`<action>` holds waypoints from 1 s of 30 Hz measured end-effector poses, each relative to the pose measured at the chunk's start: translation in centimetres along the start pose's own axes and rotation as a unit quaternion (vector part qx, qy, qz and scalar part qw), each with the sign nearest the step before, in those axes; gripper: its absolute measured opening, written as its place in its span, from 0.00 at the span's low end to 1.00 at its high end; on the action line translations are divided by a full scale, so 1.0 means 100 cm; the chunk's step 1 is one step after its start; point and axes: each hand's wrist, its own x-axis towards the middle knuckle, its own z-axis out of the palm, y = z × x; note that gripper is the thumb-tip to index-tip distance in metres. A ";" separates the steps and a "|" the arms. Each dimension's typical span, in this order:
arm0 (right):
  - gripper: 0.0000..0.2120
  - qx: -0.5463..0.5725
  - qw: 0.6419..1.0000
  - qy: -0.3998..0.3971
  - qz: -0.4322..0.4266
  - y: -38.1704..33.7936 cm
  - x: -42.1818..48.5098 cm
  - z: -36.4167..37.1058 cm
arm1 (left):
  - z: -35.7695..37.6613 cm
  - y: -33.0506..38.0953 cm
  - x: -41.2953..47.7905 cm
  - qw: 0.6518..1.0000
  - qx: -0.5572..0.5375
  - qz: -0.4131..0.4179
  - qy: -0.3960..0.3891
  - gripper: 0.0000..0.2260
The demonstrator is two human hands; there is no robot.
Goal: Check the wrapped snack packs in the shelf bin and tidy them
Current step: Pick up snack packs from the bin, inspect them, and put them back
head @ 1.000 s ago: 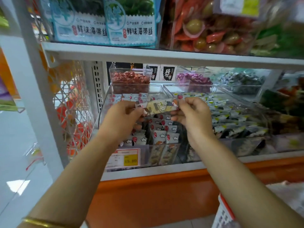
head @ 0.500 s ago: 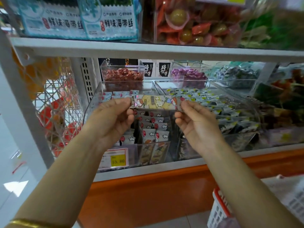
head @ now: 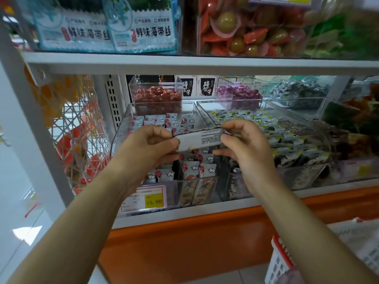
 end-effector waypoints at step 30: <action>0.07 -0.147 0.984 -0.038 -0.094 -0.007 -0.006 0.005 | -0.008 0.009 -0.005 0.951 0.297 0.058 -0.057 0.09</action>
